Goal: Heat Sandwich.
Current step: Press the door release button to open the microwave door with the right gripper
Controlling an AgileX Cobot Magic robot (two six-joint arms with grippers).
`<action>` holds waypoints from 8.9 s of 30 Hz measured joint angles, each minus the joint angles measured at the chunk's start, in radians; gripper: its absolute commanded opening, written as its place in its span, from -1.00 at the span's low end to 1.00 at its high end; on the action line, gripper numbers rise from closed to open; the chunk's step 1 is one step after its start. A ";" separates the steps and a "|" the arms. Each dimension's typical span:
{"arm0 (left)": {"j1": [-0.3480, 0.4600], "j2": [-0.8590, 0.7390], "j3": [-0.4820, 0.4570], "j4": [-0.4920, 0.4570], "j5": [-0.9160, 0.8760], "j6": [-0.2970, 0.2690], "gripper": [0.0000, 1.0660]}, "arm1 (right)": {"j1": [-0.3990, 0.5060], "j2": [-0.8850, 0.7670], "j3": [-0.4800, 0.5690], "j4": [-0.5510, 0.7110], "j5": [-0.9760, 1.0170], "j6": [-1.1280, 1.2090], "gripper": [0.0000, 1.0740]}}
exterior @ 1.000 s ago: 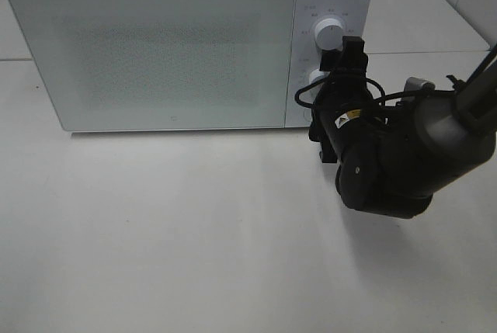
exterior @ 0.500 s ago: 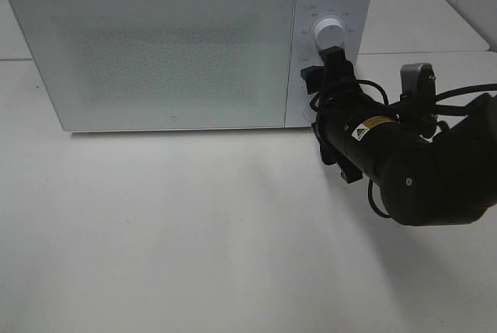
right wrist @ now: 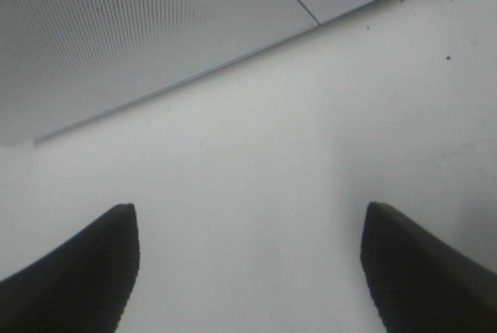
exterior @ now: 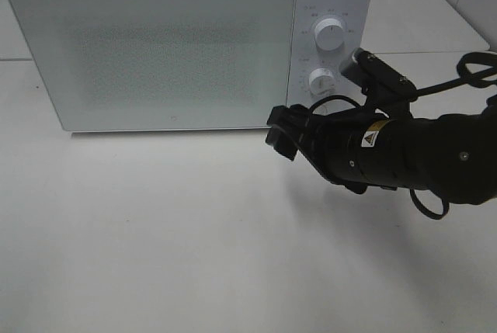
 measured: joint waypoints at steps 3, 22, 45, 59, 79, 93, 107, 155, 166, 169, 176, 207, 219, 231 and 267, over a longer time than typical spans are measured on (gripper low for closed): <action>0.000 0.000 0.000 0.000 0.000 0.000 0.83 | 0.000 -0.038 0.000 -0.003 0.113 -0.110 0.42; 0.000 0.000 0.000 0.000 0.000 0.000 0.83 | 0.000 -0.335 0.001 -0.033 0.733 -0.558 0.42; 0.000 0.000 0.000 0.000 0.000 0.000 0.83 | 0.000 -1.039 -0.114 -0.276 1.369 -0.564 0.42; 0.000 0.000 0.000 0.000 0.000 0.000 0.83 | -0.128 -1.411 -0.057 -0.410 1.480 -0.458 0.42; 0.000 0.000 0.000 0.000 0.000 0.000 0.83 | -0.502 -1.615 0.072 -0.457 1.431 -0.371 0.42; 0.000 0.000 0.000 0.000 0.000 0.000 0.83 | -0.579 -1.655 0.072 -0.458 1.432 -0.371 0.42; 0.000 0.000 0.000 0.000 0.000 0.000 0.83 | -0.579 -1.651 0.060 -0.457 1.235 -0.371 0.42; 0.000 0.000 0.000 0.000 0.000 0.000 0.83 | -0.579 -0.578 0.092 -0.457 0.105 -0.371 0.42; 0.000 0.000 0.000 0.000 0.000 0.000 0.83 | -0.579 -0.387 0.173 -0.408 -0.197 -0.372 0.42; 0.000 0.000 0.000 0.000 0.000 0.000 0.83 | -0.559 -0.341 0.236 -0.300 -0.326 -0.396 0.42; 0.000 0.000 0.000 0.000 0.000 0.000 0.83 | -0.431 -0.271 0.294 -0.134 -0.494 -0.551 0.42; 0.000 0.000 0.000 0.000 0.000 0.000 0.83 | 0.068 0.150 0.213 0.301 -0.763 -0.641 0.42; 0.000 0.000 0.000 0.000 0.000 0.000 0.83 | 0.075 0.160 0.204 0.310 -0.762 -0.498 0.42; 0.000 0.000 0.000 0.000 0.000 0.000 0.83 | 0.075 0.160 0.204 0.313 -0.762 0.130 0.40; 0.000 0.000 0.000 0.000 0.000 0.000 0.83 | 0.069 0.160 0.189 0.368 -0.606 0.888 -1.00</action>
